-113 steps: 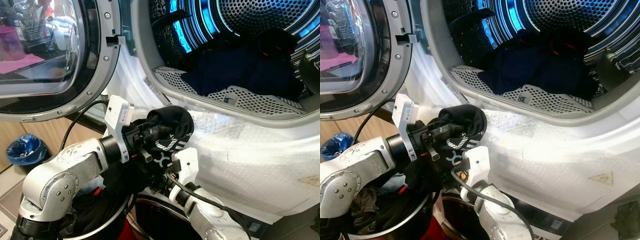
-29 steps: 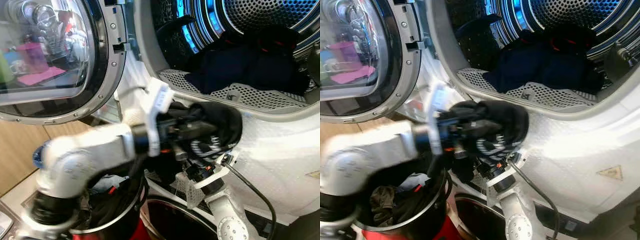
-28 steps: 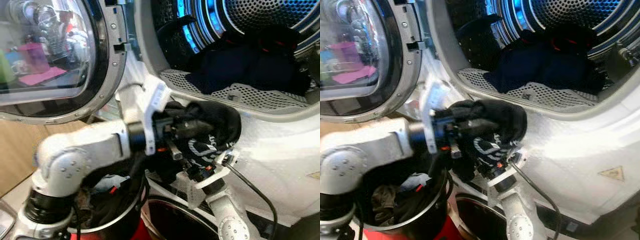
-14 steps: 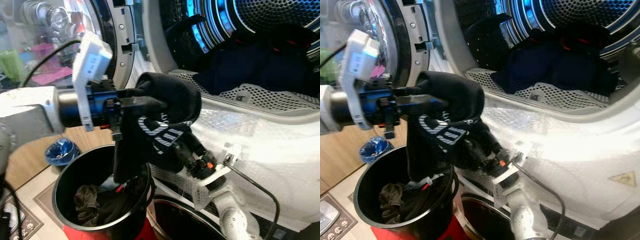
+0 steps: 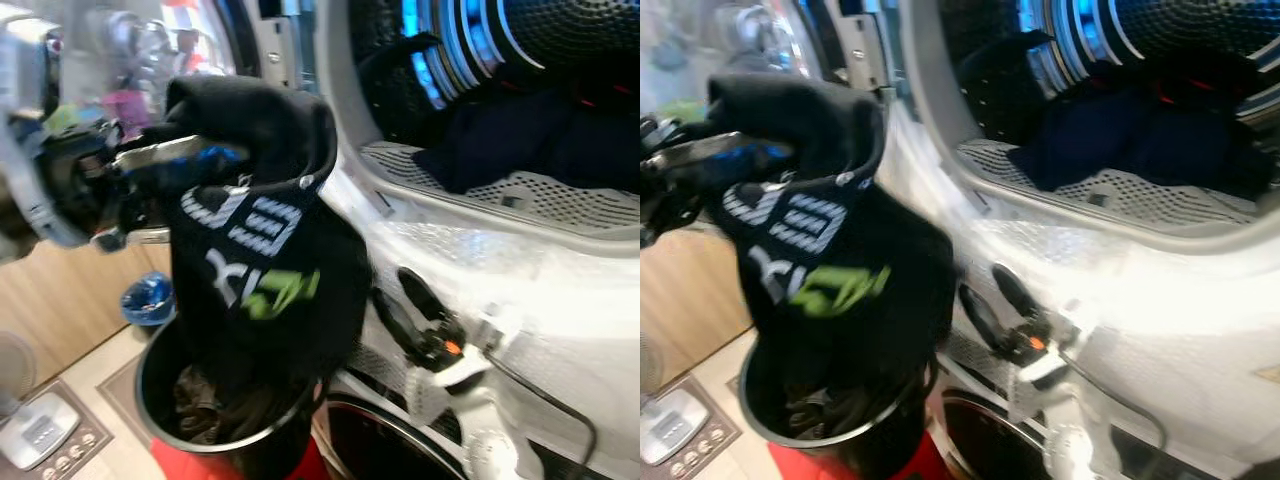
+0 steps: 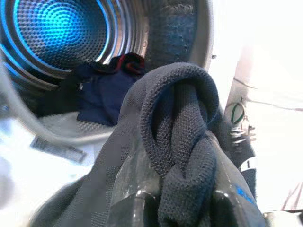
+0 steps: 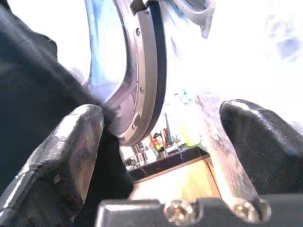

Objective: Clothes washing

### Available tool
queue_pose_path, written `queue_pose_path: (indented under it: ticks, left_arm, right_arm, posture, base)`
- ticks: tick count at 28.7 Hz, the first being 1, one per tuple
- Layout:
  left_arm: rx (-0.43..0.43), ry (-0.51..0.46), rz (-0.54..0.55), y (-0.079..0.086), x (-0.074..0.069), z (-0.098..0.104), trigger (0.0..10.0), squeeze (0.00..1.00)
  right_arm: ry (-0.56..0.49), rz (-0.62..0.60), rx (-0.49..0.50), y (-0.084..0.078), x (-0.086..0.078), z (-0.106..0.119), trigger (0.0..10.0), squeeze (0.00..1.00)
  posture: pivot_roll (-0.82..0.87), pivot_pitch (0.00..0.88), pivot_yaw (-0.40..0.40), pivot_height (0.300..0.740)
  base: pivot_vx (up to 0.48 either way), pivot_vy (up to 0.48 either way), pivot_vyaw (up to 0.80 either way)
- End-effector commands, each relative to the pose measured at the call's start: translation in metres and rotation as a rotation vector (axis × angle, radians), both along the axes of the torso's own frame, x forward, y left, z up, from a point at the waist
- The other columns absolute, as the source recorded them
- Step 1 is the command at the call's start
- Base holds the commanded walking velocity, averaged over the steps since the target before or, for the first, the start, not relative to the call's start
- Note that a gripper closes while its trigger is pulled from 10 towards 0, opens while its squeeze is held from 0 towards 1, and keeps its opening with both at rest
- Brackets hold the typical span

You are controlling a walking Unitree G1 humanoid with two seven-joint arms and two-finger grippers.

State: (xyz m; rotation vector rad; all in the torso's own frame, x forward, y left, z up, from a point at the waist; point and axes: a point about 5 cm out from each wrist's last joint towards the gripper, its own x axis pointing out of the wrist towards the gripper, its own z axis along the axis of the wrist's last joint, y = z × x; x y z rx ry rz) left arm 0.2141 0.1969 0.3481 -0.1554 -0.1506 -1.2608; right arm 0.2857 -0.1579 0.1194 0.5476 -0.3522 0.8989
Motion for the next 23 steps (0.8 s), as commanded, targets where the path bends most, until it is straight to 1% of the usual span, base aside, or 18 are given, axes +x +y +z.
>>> queue_pose_path:
  ticks: [1,2,3,4,6,8,9,10,11,13,15,16,17,18,20,21,22,23]
  left_arm:
    - [0.001,0.022,0.026,0.007,-0.006,-0.006,0.0,0.00]
    - [0.014,0.058,0.017,0.009,-0.010,-0.014,0.0,0.00]
    - [0.014,0.058,0.017,0.009,-0.010,-0.014,0.0,0.00]
    - [0.051,0.101,0.009,0.012,-0.015,-0.024,0.0,0.00]
    - [0.107,0.144,0.026,0.016,-0.017,-0.035,0.0,0.00]
    - [0.155,0.167,0.087,0.018,-0.013,-0.045,0.0,0.00]
    - [0.198,0.176,0.146,0.017,-0.006,-0.055,0.0,0.00]
    - [0.198,0.176,0.146,0.017,-0.006,-0.055,0.0,0.00]
    - [0.211,0.177,0.169,0.015,-0.002,-0.062,0.0,0.00]
    - [0.227,0.173,0.177,0.010,0.002,-0.068,0.0,0.00]
    - [0.244,0.185,0.136,0.004,0.001,-0.073,0.0,0.00]
    - [0.245,0.195,0.107,0.001,-0.001,-0.076,0.0,0.00]
    - [0.249,0.196,0.095,-0.001,-0.001,-0.078,0.0,0.00]
    - [0.264,0.206,0.056,-0.005,-0.002,-0.083,0.0,0.00]
    - [0.273,0.223,0.021,-0.008,-0.002,-0.089,0.0,0.00]
    - [0.275,0.222,0.020,-0.008,-0.002,-0.090,0.0,0.00]
    - [0.278,0.221,0.010,-0.009,-0.001,-0.091,0.0,0.00]
    - [0.279,0.220,0.010,-0.009,0.000,-0.092,0.0,0.00]
  right_arm:
    - [0.054,-0.046,-0.003,-0.024,-0.011,-0.013,10.0,0.00]
    - [0.055,-0.031,-0.029,-0.028,-0.014,-0.014,10.0,0.00]
    - [0.055,-0.031,-0.029,-0.028,-0.014,-0.014,10.0,0.00]
    - [0.066,-0.019,-0.084,-0.033,-0.017,-0.017,10.0,0.00]
    - [0.081,-0.009,-0.144,-0.038,-0.020,-0.020,10.0,0.00]
    - [0.111,-0.009,-0.208,-0.044,-0.021,-0.025,10.0,0.00]
    - [0.144,-0.038,-0.263,-0.049,-0.019,-0.030,10.0,0.00]
    - [0.144,-0.038,-0.263,-0.049,-0.019,-0.030,10.0,0.00]
    - [0.159,-0.077,-0.284,-0.053,-0.016,-0.032,10.0,0.00]
    - [0.150,-0.099,-0.249,-0.056,-0.013,-0.027,10.0,0.00]
    - [0.091,-0.062,-0.143,-0.053,-0.015,-0.013,10.0,0.00]
    - [0.048,-0.020,-0.101,-0.050,-0.018,-0.005,10.0,0.00]
    - [0.029,0.004,-0.097,-0.048,-0.020,-0.002,10.0,0.00]
    - [-0.021,0.113,-0.094,-0.040,-0.029,0.007,10.0,0.00]
    - [-0.070,0.263,-0.100,-0.027,-0.041,0.019,10.0,0.00]
    - [-0.073,0.276,-0.101,-0.026,-0.042,0.020,10.0,0.00]
    - [-0.096,0.358,-0.108,-0.015,-0.048,0.028,10.0,0.00]
    - [-0.111,0.403,-0.096,-0.007,-0.052,0.034,10.0,0.00]
  posture:
    - [0.16,0.000,0.102,0.740]
    - [0.16,0.000,0.095,0.740]
    - [0.16,0.000,0.095,0.740]
    - [0.16,0.000,0.084,0.740]
    - [0.16,0.000,0.079,0.740]
    - [0.15,0.000,0.071,0.740]
    - [0.14,0.000,0.063,0.740]
    - [0.14,0.000,0.063,0.740]
    - [0.14,0.000,0.054,0.740]
    - [0.13,0.000,0.044,0.740]
    - [0.13,0.000,0.039,0.740]
    - [0.12,0.000,0.036,0.740]
    - [0.11,0.000,0.037,0.740]
    - [0.11,0.000,0.038,0.740]
    - [0.10,0.000,0.038,0.740]
    - [0.10,0.000,0.038,0.740]
    - [0.09,0.000,0.044,0.740]
    - [0.08,0.000,0.047,0.740]
  base:
    - [0.000,0.000,0.00]
    - [0.000,0.000,0.00]
    - [0.000,0.000,0.00]
    - [0.000,0.000,0.00]
    - [0.000,0.000,0.00]
    - [0.000,0.000,0.00]
    - [0.000,0.000,0.00]
    - [0.000,0.000,0.00]
    - [0.000,0.000,0.00]
    - [0.000,0.000,0.00]
    - [0.000,0.000,0.00]
    - [0.000,0.000,0.00]
    - [0.000,0.000,0.00]
    - [0.000,0.000,0.00]
    - [0.000,0.000,0.00]
    - [0.000,0.000,0.00]
    - [0.000,0.000,0.00]
    - [0.000,0.000,0.00]
